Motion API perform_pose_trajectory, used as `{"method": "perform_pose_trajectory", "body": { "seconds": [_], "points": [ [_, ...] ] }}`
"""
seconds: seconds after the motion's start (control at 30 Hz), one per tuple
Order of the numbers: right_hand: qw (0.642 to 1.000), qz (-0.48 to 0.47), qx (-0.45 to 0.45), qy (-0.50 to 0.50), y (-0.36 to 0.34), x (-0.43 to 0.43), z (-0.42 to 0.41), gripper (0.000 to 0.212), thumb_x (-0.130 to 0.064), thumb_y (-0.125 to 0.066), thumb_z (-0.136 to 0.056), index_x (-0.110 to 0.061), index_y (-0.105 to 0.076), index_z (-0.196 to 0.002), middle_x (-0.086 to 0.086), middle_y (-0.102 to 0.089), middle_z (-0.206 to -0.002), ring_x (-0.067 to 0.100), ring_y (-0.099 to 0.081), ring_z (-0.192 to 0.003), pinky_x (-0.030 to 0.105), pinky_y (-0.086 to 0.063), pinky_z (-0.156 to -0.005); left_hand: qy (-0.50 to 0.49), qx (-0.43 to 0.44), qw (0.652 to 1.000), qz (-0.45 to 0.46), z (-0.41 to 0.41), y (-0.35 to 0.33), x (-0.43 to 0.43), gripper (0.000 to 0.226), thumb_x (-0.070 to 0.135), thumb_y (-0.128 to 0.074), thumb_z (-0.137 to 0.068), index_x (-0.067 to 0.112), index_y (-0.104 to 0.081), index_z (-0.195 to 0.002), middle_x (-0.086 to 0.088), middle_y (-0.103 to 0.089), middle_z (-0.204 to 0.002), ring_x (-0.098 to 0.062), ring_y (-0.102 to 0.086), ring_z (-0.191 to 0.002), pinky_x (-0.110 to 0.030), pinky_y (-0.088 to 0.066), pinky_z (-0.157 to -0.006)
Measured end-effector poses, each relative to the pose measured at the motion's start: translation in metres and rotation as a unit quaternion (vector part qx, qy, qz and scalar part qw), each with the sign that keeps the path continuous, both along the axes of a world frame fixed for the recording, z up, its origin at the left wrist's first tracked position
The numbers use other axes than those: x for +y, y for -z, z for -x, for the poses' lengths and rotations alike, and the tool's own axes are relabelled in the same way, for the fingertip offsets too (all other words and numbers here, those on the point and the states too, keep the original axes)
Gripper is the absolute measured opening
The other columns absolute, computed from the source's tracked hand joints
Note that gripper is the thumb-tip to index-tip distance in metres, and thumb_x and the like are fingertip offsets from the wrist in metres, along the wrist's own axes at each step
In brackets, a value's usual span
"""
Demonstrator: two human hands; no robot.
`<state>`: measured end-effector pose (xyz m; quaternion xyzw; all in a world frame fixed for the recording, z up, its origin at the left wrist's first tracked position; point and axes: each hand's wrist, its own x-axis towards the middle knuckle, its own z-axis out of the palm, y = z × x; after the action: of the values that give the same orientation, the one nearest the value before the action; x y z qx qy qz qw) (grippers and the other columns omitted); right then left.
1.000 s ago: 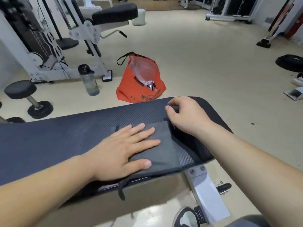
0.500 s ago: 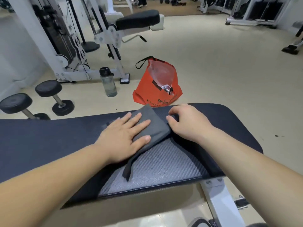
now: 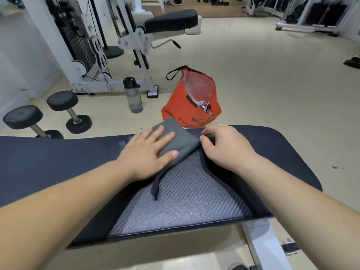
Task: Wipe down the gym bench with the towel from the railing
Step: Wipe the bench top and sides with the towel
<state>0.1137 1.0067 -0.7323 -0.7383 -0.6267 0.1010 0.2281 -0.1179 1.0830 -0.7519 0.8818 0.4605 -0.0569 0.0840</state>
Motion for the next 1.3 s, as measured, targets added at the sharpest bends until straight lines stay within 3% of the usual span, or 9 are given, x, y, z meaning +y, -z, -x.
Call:
{"method": "perform_pose_trajectory", "body": {
  "seconds": [0.13, 0.27, 0.37, 0.57, 0.7, 0.8, 1.03, 1.2, 1.3],
  "points": [
    [1.0, 0.013, -0.005, -0.011, -0.002, 0.0, 0.0, 0.023, -0.038, -0.054, -0.098, -0.027, -0.071, -0.108, -0.007, -0.069, -0.108, 0.018, -0.06, -0.109, 0.039, -0.054, -0.086, -0.074, -0.022, 0.997, -0.03, -0.017, 0.01, -0.035, 0.074, 0.078, -0.01, -0.091, 0.049, 0.001, -0.158, 0.008, 0.007, -0.171, -0.024, 0.012, -0.157, -0.048, 0.005, -0.127],
    [1.0, 0.012, -0.008, -0.022, -0.007, 0.008, 0.013, 0.026, -0.039, -0.054, -0.099, -0.027, -0.071, -0.113, -0.004, -0.07, -0.114, 0.02, -0.061, -0.112, 0.039, -0.053, -0.088, 0.091, -0.065, 0.993, -0.034, 0.021, 0.002, -0.111, 0.066, 0.075, -0.013, -0.095, 0.054, 0.001, -0.156, 0.015, 0.013, -0.168, -0.016, 0.022, -0.155, -0.043, 0.009, -0.126],
    [0.998, 0.016, -0.011, -0.054, -0.01, 0.014, 0.031, 0.028, -0.039, -0.054, -0.099, -0.026, -0.07, -0.117, -0.003, -0.067, -0.116, 0.021, -0.059, -0.115, 0.041, -0.053, -0.091, 0.155, -0.04, 0.987, 0.005, 0.068, -0.005, -0.088, 0.062, 0.076, -0.016, -0.096, 0.059, 0.001, -0.153, 0.024, 0.017, -0.166, -0.004, 0.025, -0.152, -0.033, 0.013, -0.125],
    [0.992, 0.046, -0.032, -0.116, -0.014, 0.019, 0.063, 0.04, -0.045, -0.055, -0.098, -0.024, -0.064, -0.131, -0.001, -0.064, -0.129, 0.022, -0.057, -0.124, 0.046, -0.052, -0.099, -0.184, -0.035, 0.981, -0.05, 0.074, 0.01, -0.067, 0.068, 0.074, -0.009, -0.094, 0.05, -0.003, -0.157, 0.009, 0.003, -0.171, -0.022, 0.01, -0.158, -0.048, 0.003, -0.127],
    [0.988, 0.064, -0.035, -0.139, -0.014, 0.02, 0.075, 0.042, -0.044, -0.057, -0.097, -0.024, -0.064, -0.133, -0.002, -0.063, -0.137, 0.021, -0.056, -0.129, 0.045, -0.05, -0.103, -0.047, -0.053, 0.996, -0.052, 0.067, 0.004, -0.132, 0.066, 0.073, -0.01, -0.095, 0.052, 0.001, -0.157, 0.014, 0.011, -0.169, -0.018, 0.018, -0.156, -0.044, 0.006, -0.127],
    [0.986, 0.072, -0.039, -0.147, -0.014, 0.02, 0.08, 0.04, -0.044, -0.057, -0.097, -0.025, -0.065, -0.132, -0.003, -0.062, -0.136, 0.02, -0.056, -0.128, 0.044, -0.05, -0.103, 0.06, -0.045, 0.997, -0.023, 0.104, -0.003, -0.112, 0.064, 0.076, -0.011, -0.095, 0.056, -0.005, -0.155, 0.021, 0.008, -0.167, -0.008, 0.016, -0.155, -0.037, 0.005, -0.128],
    [0.984, 0.088, -0.038, -0.148, -0.011, 0.021, 0.073, 0.041, -0.046, -0.059, -0.096, -0.025, -0.066, -0.131, -0.004, -0.063, -0.134, 0.019, -0.057, -0.126, 0.045, -0.05, -0.104, -0.201, -0.003, 0.979, -0.022, 0.081, 0.005, -0.054, 0.067, 0.067, -0.011, -0.098, 0.044, 0.0, -0.159, 0.005, 0.007, -0.171, -0.028, 0.011, -0.157, -0.051, 0.003, -0.126],
    [0.99, 0.057, -0.038, -0.125, -0.004, 0.028, 0.076, 0.025, -0.037, -0.054, -0.097, -0.021, -0.07, -0.109, -0.001, -0.066, -0.112, 0.024, -0.061, -0.11, 0.047, -0.054, -0.092, 0.047, -0.025, 0.998, -0.021, 0.051, 0.0, -0.073, 0.065, 0.069, -0.013, -0.098, 0.049, 0.002, -0.158, 0.012, 0.011, -0.169, -0.02, 0.018, -0.156, -0.045, 0.007, -0.127],
    [0.992, 0.054, -0.043, -0.105, -0.004, 0.031, 0.077, 0.025, -0.035, -0.051, -0.099, -0.023, -0.067, -0.113, 0.001, -0.065, -0.114, 0.025, -0.059, -0.11, 0.046, -0.054, -0.09, 0.051, -0.009, 0.999, -0.007, 0.066, -0.003, -0.012, 0.065, 0.072, -0.016, -0.097, 0.051, -0.003, -0.157, 0.012, 0.004, -0.171, -0.016, 0.008, -0.157, -0.042, 0.002, -0.128]
  ]
}}
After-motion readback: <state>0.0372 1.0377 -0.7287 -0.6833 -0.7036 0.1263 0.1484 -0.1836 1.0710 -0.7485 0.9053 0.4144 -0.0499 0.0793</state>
